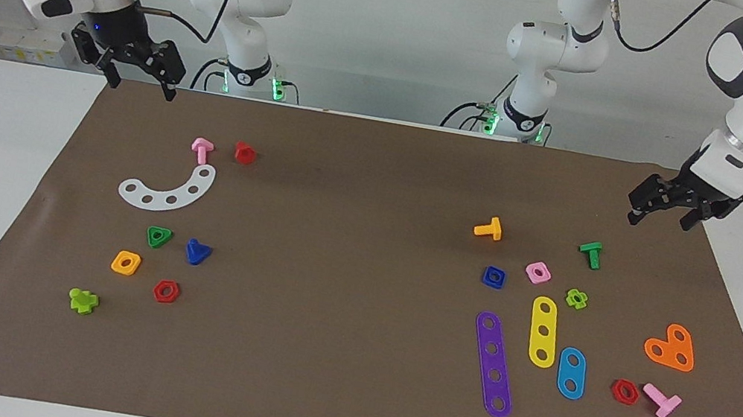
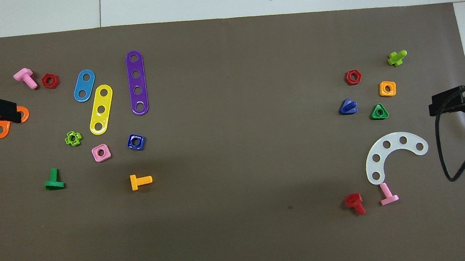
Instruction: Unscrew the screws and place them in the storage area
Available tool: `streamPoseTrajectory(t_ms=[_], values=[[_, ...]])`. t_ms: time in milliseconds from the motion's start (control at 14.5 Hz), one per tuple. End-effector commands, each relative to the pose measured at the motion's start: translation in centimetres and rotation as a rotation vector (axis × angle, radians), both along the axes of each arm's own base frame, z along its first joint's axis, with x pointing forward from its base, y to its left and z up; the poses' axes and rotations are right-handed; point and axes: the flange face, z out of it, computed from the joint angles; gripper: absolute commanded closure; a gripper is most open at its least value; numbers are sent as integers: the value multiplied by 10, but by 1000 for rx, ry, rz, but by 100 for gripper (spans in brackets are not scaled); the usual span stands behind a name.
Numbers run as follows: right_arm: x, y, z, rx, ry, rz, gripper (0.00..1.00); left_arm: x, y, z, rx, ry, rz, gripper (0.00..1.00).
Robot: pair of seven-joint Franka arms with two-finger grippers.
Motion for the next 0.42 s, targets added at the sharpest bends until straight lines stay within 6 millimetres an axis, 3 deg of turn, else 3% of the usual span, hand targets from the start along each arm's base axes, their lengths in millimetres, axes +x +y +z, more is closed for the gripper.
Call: streamPoseTrajectory(t_ms=[0, 346], values=[[3, 2, 3, 15, 0, 39, 0, -9, 3, 1, -6, 1, -8, 0], [2, 2, 3, 20, 2, 37, 0, -9, 3, 1, -6, 1, -8, 0]])
